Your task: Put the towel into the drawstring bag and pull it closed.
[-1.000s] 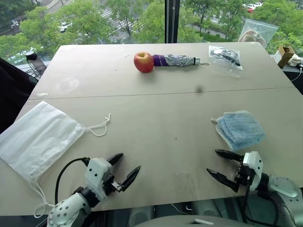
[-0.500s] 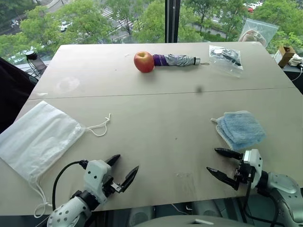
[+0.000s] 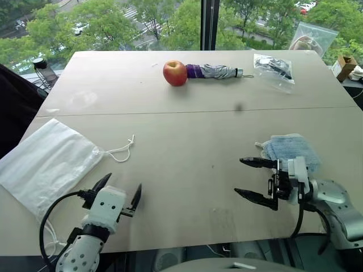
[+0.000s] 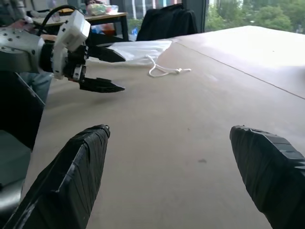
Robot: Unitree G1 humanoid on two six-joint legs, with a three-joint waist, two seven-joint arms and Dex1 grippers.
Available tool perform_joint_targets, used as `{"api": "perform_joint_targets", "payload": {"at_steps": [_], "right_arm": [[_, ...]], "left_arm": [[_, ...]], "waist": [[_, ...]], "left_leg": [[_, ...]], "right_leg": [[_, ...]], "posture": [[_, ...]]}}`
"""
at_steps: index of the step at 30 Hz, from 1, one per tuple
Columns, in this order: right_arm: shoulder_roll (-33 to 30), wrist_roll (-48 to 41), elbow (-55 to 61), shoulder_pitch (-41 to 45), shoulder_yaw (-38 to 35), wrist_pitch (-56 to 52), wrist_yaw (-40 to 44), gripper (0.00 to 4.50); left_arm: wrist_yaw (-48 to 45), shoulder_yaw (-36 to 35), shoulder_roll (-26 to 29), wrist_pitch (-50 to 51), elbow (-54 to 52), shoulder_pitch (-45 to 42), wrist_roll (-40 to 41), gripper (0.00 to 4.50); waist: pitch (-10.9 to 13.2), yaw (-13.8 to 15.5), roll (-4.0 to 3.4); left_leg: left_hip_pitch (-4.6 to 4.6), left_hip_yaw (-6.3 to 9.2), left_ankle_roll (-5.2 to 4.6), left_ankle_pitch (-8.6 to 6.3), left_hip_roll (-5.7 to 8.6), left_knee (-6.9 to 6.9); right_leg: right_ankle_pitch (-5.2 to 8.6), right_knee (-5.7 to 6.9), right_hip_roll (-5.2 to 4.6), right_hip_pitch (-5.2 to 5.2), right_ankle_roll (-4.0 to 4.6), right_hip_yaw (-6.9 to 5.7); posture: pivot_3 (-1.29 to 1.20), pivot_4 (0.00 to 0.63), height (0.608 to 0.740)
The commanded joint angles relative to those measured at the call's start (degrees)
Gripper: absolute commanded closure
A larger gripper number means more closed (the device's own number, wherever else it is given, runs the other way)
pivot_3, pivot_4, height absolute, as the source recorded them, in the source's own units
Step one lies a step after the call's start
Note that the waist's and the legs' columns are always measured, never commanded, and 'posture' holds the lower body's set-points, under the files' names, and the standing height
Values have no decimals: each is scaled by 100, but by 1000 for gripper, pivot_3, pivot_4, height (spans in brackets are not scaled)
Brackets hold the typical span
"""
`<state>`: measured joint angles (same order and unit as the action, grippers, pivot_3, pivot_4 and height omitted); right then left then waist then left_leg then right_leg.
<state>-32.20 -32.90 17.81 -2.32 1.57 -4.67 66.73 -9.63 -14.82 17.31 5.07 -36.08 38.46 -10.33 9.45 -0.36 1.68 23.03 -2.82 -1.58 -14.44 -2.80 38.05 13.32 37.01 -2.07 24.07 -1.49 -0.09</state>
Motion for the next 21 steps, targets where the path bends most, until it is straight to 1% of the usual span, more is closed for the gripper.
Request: {"api": "perform_joint_targets", "payload": {"at_steps": [1, 4, 6, 8, 10, 12, 18, 21], "right_arm": [[-31, -110, 131, 122, 44, 73, 234, 182], [-24, 19, -72, 227, 101, 159, 346, 182], [2, 44, -154, 324, 139, 151, 386, 182], [9, 58, -212, 395, 164, 150, 419, 182], [11, 66, -250, 442, 197, 154, 451, 182], [22, 80, -261, 452, 232, 164, 472, 182], [54, 94, -224, 412, 221, 200, 410, 182], [77, 127, -188, 356, 205, 234, 338, 182]], "left_arm": [[524, -507, -248, 103, -335, 183, -482, 60], [853, -766, -518, -28, -419, 483, -906, 60], [1050, -1196, -704, -71, -320, 800, -940, 60], [1135, -1560, -768, -139, -185, 962, -878, 60], [1151, -1839, -708, -240, 33, 971, -806, 60], [1122, -1958, -597, -307, 267, 886, -824, 60], [1136, -2171, -97, -568, 936, 546, -967, 60], [1129, -2141, 68, -721, 1211, 439, -1005, 60]], "waist": [[4, -6, 8], [6, -8, 11], [7, 10, 14], [5, -51, 34], [7, -41, 31], [8, -6, 26], [4, 15, 32], [1, -19, 37]], "left_leg": [[1, 0, -4, -2, 0, 0], [4, -2, -10, -7, 0, 0], [3, -2, -12, -8, 2, 3], [2, -4, -12, -8, 0, 3], [1, -3, -12, -9, -5, 3], [0, 1, -12, -9, -4, 3], [0, 1, 1, -16, -5, 6], [1, -8, -3, -14, -7, 6]], "right_leg": [[0, 0, -1, 0, 0, -1], [0, -8, -4, -1, 0, -2], [0, -9, -10, 0, 0, -4], [0, -9, -12, -3, 0, 0], [0, -10, -10, -1, 0, -1], [0, -9, -9, 2, 0, -8], [0, -9, -17, -2, 0, -18], [-9, -9, -21, -2, 14, -12]], "posture": [[0, 150, 740], [0, 150, 740], [0, 150, 740], [0, 150, 740], [0, 150, 740], [0, 150, 740], [0, 150, 740], [0, 150, 740]]}}
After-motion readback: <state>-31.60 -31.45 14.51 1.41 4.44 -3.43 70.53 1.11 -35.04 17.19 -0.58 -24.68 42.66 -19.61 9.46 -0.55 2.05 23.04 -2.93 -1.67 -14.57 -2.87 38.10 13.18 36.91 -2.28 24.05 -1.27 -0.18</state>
